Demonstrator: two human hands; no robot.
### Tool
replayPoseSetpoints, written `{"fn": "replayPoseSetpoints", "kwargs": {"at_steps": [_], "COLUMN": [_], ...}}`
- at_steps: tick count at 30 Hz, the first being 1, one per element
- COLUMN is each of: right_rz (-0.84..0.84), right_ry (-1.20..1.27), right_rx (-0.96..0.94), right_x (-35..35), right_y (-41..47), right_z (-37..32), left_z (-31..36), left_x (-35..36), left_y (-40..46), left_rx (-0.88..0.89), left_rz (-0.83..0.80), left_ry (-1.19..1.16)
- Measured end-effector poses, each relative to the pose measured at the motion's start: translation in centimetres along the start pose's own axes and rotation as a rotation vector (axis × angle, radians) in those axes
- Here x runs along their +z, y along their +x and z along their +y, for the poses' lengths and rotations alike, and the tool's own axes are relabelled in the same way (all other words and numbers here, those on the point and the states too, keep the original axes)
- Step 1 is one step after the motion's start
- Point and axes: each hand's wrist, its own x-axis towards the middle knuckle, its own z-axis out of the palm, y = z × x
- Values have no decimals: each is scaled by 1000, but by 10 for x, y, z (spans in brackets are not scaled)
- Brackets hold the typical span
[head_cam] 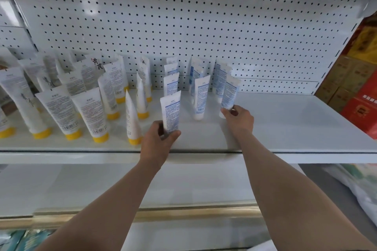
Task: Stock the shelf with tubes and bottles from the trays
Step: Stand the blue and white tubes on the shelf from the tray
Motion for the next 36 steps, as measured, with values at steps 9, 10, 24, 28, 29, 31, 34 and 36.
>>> {"fn": "replayPoseSetpoints", "kwargs": {"at_steps": [9, 10, 24, 28, 29, 31, 34, 36], "right_rz": [-9, -8, -70, -153, -167, -188, -203, -189], "right_ry": [-31, -28, 55, 136, 169, 245, 364, 433], "right_rx": [2, 2, 56, 108, 123, 146, 149, 132], "right_x": [0, 0, -6, -26, -33, -46, -67, -86], "right_y": [1, 1, -4, -13, -18, -31, -56, -73], "right_z": [1, 1, -3, -4, -2, 2, 16, 30], "left_z": [-4, -4, 4, 17, 22, 26, 27, 31], "left_x": [3, 3, 3, 1, 2, 7, 28, 50], "left_y": [0, 0, -5, -15, -25, -49, -94, -119], "left_rx": [9, 8, -61, -149, -178, -227, -251, -252], "left_rz": [-18, -21, 12, 30, 50, 131, 290, 328], "left_ry": [-9, -8, 11, -58, -81, -108, -111, -150]}}
